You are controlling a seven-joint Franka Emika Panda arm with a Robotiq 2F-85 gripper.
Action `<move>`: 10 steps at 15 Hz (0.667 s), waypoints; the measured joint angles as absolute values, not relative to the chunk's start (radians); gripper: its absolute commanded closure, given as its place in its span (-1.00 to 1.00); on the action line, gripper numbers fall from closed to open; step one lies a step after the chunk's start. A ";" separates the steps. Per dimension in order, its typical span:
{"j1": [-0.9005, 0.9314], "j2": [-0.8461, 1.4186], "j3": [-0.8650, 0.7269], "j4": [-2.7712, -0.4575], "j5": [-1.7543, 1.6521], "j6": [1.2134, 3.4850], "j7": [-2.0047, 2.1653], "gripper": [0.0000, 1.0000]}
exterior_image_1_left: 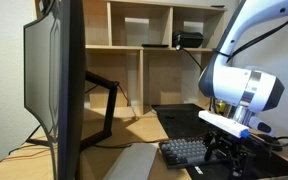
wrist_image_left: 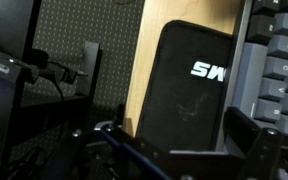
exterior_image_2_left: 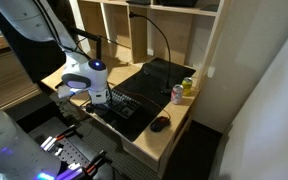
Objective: Press the space key on the keyboard
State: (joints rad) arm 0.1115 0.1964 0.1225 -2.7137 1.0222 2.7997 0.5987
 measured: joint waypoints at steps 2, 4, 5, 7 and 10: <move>0.111 0.213 0.134 -2.707 1.085 2.816 0.543 -1.00; 0.111 0.214 0.140 -2.708 1.135 2.824 0.495 -1.00; 0.111 0.214 0.141 -2.709 1.148 2.825 0.478 -1.00; 0.111 0.212 0.146 -2.712 1.157 2.825 0.461 -1.00; 0.113 0.178 0.159 -2.743 1.157 2.825 0.444 -1.00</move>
